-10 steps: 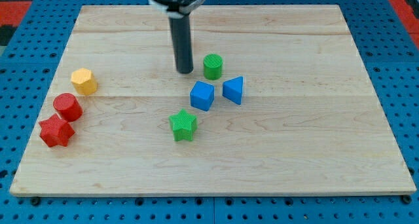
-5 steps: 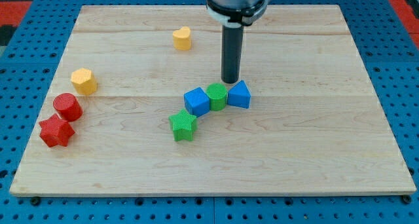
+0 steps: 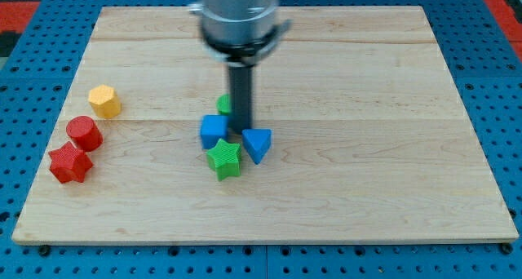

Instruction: Make a group of green and blue blocks

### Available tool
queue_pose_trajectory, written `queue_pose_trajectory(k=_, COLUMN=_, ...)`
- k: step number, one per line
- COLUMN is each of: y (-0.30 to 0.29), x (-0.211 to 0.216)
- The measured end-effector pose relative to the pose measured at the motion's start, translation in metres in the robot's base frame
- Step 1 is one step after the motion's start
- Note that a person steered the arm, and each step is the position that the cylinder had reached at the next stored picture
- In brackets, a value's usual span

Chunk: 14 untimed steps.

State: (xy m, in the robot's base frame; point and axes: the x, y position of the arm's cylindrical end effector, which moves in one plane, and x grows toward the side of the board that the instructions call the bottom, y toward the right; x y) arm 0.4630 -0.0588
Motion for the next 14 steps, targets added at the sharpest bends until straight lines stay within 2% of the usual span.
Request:
queue_pose_trajectory(k=1, y=0.011, x=-0.011)
queue_pose_trajectory(k=2, y=0.039, x=-0.037)
queue_pose_trajectory(k=3, y=0.039, x=-0.066)
queue_pose_trajectory(k=4, y=-0.001, x=-0.095)
queue_pose_trajectory(k=7, y=-0.012, x=0.007)
queue_pose_trajectory(k=8, y=-0.012, x=0.023)
queue_pose_trajectory(k=9, y=-0.010, x=0.026)
queue_pose_trajectory(k=10, y=-0.009, x=-0.011)
queue_pose_trajectory(k=11, y=-0.037, x=-0.039)
queue_pose_trajectory(k=13, y=-0.046, x=0.022)
queue_pose_trajectory(k=14, y=-0.038, x=0.019)
